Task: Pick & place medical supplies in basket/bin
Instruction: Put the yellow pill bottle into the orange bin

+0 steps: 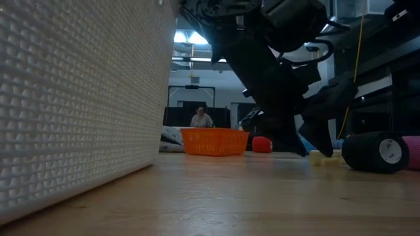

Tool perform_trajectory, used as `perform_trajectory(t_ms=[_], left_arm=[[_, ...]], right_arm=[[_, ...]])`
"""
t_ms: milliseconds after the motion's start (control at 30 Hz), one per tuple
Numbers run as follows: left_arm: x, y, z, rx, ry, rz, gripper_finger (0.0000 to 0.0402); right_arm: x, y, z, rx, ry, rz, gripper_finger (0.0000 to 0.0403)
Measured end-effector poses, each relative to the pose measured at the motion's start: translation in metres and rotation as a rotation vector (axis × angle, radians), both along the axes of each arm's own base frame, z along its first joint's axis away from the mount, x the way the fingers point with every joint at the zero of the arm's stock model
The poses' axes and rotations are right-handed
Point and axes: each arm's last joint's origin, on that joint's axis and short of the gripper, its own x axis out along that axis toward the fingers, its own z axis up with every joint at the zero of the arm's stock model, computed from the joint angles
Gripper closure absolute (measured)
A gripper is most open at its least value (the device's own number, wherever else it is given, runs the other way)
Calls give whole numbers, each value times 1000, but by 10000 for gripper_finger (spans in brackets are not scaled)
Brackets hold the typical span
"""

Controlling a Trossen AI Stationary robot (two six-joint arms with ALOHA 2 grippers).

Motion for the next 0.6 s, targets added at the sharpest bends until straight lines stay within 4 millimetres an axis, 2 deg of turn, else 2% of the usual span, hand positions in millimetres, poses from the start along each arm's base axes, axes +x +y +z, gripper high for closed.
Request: perform_trajectory(t_ms=[267,600], left_arm=[[0,-2,0,92,43,-175,190],[0,-2,-1,162,66,-255,190]], right_arm=[[0,0,0,0,-1,0,350],[0,0,0,1,0,0,350]])
